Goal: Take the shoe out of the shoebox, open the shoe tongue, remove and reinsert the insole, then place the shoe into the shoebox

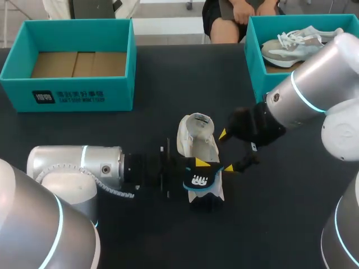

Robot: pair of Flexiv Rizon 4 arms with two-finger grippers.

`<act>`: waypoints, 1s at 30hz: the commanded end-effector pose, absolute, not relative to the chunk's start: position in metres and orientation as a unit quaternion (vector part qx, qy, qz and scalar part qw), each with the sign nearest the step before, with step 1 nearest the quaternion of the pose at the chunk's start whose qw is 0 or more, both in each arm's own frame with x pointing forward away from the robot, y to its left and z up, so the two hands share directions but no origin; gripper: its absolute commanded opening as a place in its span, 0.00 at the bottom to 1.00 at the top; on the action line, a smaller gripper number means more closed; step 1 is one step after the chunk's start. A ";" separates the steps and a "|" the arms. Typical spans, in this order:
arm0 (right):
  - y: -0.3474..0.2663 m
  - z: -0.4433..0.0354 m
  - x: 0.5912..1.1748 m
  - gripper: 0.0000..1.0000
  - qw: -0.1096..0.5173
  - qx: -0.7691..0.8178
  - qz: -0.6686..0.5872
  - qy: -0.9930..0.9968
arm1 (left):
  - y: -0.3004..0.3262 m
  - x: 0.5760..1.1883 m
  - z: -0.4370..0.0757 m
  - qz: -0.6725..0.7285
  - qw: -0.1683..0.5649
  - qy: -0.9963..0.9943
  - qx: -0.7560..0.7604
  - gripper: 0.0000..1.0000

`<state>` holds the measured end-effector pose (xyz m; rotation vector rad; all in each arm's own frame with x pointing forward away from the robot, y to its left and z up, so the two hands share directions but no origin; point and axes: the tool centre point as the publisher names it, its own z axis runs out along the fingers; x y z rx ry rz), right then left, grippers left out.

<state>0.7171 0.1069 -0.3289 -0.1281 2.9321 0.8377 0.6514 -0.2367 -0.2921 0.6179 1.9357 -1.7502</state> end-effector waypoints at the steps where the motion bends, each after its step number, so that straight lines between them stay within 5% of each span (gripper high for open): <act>1: 0.108 -0.329 0.717 1.00 0.045 -0.042 0.273 0.960 | -0.241 0.651 -0.299 -0.632 0.232 0.706 0.221 0.00; 30: 0.108 -0.329 0.717 1.00 0.045 -0.042 0.273 0.960 | -0.242 0.688 -0.337 -0.609 0.267 0.714 0.220 0.00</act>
